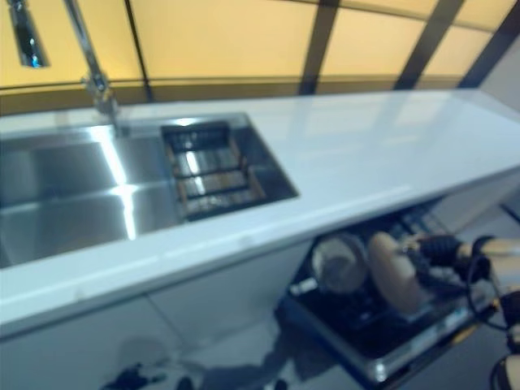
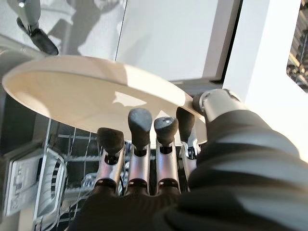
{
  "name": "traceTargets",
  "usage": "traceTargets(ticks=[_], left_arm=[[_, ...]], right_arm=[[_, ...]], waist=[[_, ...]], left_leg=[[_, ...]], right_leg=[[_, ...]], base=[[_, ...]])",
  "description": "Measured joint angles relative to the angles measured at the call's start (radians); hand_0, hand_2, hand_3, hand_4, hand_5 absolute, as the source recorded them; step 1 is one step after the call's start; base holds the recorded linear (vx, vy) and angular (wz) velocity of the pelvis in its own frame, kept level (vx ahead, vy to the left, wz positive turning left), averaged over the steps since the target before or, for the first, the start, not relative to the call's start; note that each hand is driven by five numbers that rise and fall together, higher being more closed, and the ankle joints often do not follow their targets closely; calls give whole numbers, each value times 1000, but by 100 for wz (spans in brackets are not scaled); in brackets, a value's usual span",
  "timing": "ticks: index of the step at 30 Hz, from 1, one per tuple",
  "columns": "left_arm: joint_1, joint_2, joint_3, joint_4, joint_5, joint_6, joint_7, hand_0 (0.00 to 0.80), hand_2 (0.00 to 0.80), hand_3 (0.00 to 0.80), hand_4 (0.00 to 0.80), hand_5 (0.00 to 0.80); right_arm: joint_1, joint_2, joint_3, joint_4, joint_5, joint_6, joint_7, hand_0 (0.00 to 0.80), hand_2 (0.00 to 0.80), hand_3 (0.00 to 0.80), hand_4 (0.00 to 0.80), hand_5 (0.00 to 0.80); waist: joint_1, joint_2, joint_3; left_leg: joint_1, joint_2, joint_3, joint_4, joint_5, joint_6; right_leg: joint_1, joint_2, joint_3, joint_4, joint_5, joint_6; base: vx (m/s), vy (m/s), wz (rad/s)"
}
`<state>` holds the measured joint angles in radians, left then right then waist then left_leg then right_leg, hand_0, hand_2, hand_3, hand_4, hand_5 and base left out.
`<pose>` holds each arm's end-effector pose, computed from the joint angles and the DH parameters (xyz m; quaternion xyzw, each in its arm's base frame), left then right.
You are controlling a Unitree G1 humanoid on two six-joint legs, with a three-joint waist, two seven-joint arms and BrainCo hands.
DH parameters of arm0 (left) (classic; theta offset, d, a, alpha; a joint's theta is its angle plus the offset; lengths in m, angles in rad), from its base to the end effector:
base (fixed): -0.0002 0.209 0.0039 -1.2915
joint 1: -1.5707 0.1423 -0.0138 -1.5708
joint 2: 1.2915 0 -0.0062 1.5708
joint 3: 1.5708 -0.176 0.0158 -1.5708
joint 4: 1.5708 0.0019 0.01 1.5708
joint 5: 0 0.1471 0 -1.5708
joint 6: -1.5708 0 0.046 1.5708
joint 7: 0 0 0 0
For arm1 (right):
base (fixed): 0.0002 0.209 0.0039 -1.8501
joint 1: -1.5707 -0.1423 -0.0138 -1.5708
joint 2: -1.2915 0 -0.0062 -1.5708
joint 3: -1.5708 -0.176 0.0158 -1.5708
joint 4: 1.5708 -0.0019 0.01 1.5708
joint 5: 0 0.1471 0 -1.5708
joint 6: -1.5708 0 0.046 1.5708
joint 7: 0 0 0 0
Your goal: Take plates into dishwasher
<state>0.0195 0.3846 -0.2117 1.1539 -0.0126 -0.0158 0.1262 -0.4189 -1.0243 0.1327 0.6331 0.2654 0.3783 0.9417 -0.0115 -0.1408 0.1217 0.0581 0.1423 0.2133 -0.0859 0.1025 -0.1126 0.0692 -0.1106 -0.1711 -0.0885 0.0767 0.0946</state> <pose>0.0807 0.2655 -0.1005 0.2440 0.5367 0.0696 0.8047 0.2452 -0.3734 0.1401 -0.1654 0.3708 0.2058 0.8904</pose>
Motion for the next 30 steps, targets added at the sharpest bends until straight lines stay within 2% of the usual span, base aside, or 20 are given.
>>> traceTargets(ticks=[12,16,22,27,30], left_arm=[[1,0,0,2,0,-3,1,0,0,0,0,0],[1,0,0,2,0,-28,12,0,0,0,0,0],[-1,0,46,-27,-1,-61,51,0,0,0,0,0],[-3,0,45,-29,-1,-61,50,0,0,0,0,0],[-2,0,45,-33,-2,-61,50,0,0,0,0,0]], right_arm=[[2,55,41,-2,-9,-1,10,800,800,800,800,800],[2,75,46,-2,-20,-1,10,800,800,800,800,800],[2,77,76,1,-27,-1,-1,800,800,800,800,800],[0,86,76,5,-27,0,-23,800,800,800,800,800],[-10,96,76,33,-27,0,-33,800,800,800,800,800]], waist=[[3,2,0],[4,7,2],[25,34,16],[31,57,25],[54,71,37]], left_leg=[[0,0,-8,0,0,0],[-2,0,-16,0,1,1],[-24,-3,-40,0,9,2],[-55,-10,-72,1,18,3],[-60,-10,-76,1,19,3]], right_leg=[[5,-1,-6,-1,0,0],[8,-4,-14,-1,-1,0],[2,-7,-36,-1,-1,0],[-9,-7,-62,-1,1,-3],[-12,-7,-65,-1,1,-3]], base=[[-1,-7,1],[-5,-18,6],[-50,-48,11],[-68,-30,17],[-76,-35,5]])
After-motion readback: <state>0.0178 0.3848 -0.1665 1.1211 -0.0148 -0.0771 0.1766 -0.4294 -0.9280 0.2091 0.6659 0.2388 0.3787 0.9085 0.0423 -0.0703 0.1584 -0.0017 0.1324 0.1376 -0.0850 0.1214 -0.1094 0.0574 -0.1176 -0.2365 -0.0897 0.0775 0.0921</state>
